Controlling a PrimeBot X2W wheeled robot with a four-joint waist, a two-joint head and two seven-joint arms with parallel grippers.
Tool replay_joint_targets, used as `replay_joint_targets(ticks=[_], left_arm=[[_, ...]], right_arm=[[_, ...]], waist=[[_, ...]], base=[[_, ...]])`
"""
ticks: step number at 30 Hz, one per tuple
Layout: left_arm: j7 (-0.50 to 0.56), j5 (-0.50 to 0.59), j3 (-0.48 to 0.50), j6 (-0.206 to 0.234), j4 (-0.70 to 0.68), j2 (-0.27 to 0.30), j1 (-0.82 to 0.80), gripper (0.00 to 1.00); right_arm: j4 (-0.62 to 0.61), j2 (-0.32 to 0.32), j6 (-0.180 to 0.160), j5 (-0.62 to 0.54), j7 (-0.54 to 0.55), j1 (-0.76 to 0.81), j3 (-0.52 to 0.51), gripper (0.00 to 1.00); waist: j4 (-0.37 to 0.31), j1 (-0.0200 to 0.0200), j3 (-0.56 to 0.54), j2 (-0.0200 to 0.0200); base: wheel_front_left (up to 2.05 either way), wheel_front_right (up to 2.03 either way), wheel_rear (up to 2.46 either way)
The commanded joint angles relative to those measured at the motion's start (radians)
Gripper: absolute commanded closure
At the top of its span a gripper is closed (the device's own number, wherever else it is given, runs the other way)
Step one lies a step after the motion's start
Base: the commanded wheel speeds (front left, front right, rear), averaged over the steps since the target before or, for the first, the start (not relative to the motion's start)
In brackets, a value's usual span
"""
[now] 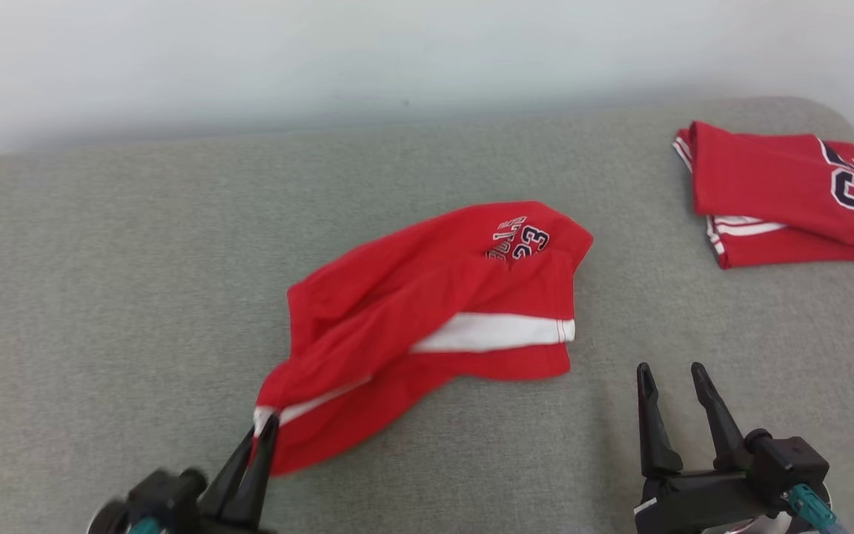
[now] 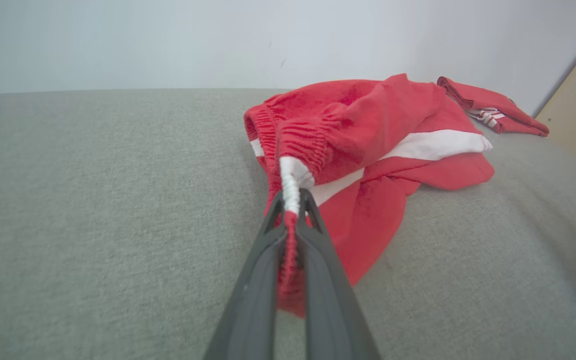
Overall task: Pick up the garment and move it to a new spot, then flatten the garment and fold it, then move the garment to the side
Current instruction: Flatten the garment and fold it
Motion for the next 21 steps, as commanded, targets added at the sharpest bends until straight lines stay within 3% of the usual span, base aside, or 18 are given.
replay_joint_targets(ticks=[1, 12, 13, 15, 21], left_arm=[[-0.003, -0.018, 0.011, 0.001, -0.007, -0.001, 0.028, 1.00], [-0.003, -0.015, 0.093, -0.034, 0.072, -0.078, 0.167, 1.00], [-0.003, -0.004, 0.100, -0.036, 0.075, -0.086, 0.168, 0.64], [-0.003, 0.011, 0.122, -0.042, 0.069, -0.101, 0.168, 0.00], [-0.003, 0.063, 0.192, -0.051, 0.020, -0.132, 0.184, 0.00]], right_arm=[[0.001, 0.004, -0.003, -0.007, -0.004, 0.010, 0.002, 0.00], [0.012, 0.003, -0.003, -0.020, -0.004, 0.023, -0.003, 0.00], [0.013, 0.003, -0.003, -0.021, -0.004, 0.025, -0.004, 0.00], [0.015, 0.002, -0.003, -0.024, -0.004, 0.030, -0.005, 0.00], [0.017, -0.002, -0.003, -0.023, -0.004, 0.038, -0.009, 0.00]], waist=[[0.026, 0.0001, -0.025, -0.0001], [0.029, 0.0001, -0.046, -0.0001], [0.029, 0.0001, -0.049, -0.0001], [0.031, 0.0001, -0.057, -0.0001], [0.039, 0.0001, -0.081, -0.0001]], base=[[0.00, 0.00, 0.00], [0.00, 0.00, 0.00], [0.00, 0.00, 0.00], [0.00, 0.00, 0.00], [0.00, 0.00, 0.00]])
